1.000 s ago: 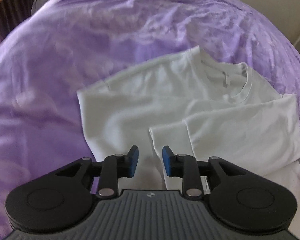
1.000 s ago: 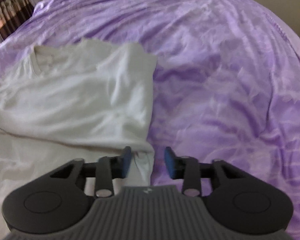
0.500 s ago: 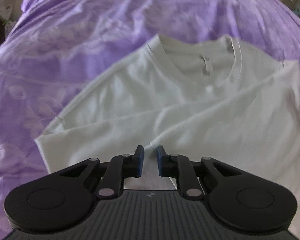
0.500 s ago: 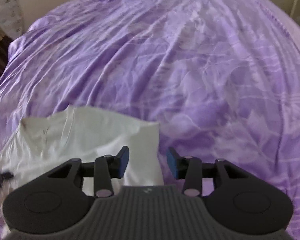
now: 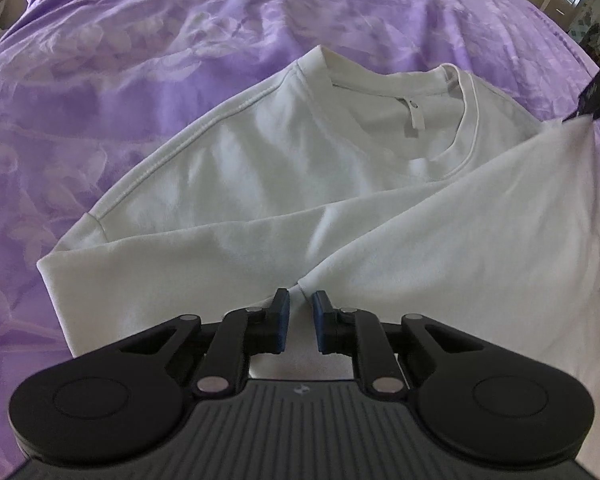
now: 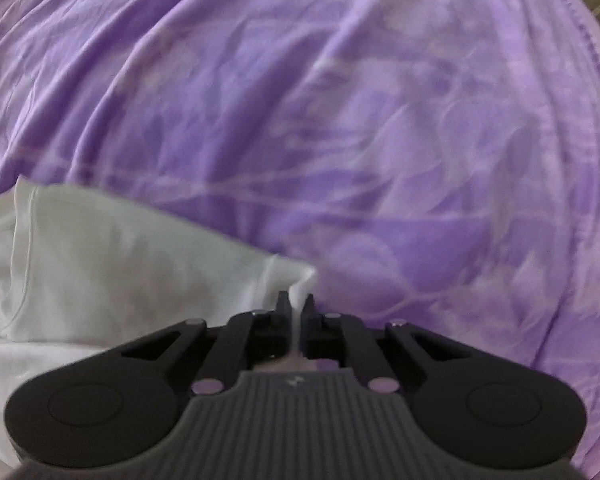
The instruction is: Fold small clothes
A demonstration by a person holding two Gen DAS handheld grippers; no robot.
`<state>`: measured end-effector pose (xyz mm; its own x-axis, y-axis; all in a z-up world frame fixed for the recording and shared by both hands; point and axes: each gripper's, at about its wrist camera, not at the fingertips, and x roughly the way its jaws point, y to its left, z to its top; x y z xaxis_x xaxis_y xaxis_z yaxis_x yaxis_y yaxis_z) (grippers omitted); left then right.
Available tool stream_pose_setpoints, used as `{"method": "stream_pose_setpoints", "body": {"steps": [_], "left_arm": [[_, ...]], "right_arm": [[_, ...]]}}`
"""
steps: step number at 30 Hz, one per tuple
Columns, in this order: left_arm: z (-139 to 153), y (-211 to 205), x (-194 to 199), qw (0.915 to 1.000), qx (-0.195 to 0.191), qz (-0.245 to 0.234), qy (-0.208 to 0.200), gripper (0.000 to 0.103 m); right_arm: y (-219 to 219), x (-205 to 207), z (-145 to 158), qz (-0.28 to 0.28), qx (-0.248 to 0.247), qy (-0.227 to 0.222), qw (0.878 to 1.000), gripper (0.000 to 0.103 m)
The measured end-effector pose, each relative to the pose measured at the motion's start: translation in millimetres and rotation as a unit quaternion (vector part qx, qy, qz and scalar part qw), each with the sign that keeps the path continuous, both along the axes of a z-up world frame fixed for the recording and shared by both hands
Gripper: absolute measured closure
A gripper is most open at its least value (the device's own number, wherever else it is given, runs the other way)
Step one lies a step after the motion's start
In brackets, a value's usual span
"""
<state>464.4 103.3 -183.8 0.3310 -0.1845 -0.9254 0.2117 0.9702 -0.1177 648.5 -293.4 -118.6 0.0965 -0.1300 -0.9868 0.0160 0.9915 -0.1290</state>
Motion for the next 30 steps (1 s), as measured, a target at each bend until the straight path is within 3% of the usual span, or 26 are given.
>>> {"method": "stream_pose_setpoints", "body": {"steps": [2, 5, 9, 13, 16, 20, 26, 28, 30], "left_arm": [[-3.9, 2.4, 1.1, 1.0000, -0.003, 0.004, 0.004, 0.087], [-8.1, 9.5, 1.6, 0.9997, -0.011, 0.018, 0.012, 0.093], [-5.4, 13.3, -2.6, 0.9994, -0.020, 0.025, 0.010, 0.094], [-4.6, 12.6, -5.9, 0.9995, -0.015, 0.028, 0.006, 0.094], [-4.9, 12.6, -5.2, 0.9993, -0.014, 0.035, 0.007, 0.094], [-5.0, 8.4, -5.1, 0.9994, -0.002, 0.035, 0.004, 0.094], [-7.3, 10.1, -7.4, 0.9988, -0.011, 0.049, 0.002, 0.094], [-5.4, 10.0, -7.6, 0.9989, -0.005, 0.045, 0.004, 0.094], [0.0, 10.2, -9.2, 0.9991, 0.005, 0.042, 0.008, 0.094]], "right_arm": [[-18.0, 4.1, 8.4, -0.025, 0.005, -0.016, 1.000, 0.103], [-45.5, 5.7, 8.3, -0.067, -0.039, -0.039, 0.996, 0.103], [-67.9, -12.9, 21.8, -0.067, -0.003, -0.086, 0.994, 0.103], [-61.5, -39.7, 54.0, -0.015, 0.046, -0.150, 0.987, 0.100], [-53.7, -54.2, 61.9, -0.004, 0.108, -0.152, 0.982, 0.098], [-36.1, -66.0, 39.8, 0.027, 0.174, -0.149, 0.973, 0.099], [-57.5, -46.2, -33.6, -0.058, 0.136, -0.126, 0.981, 0.103], [-61.0, -48.0, -33.8, -0.070, 0.141, -0.133, 0.979, 0.103], [-57.0, -51.2, -19.3, -0.048, 0.099, -0.144, 0.983, 0.103]]}}
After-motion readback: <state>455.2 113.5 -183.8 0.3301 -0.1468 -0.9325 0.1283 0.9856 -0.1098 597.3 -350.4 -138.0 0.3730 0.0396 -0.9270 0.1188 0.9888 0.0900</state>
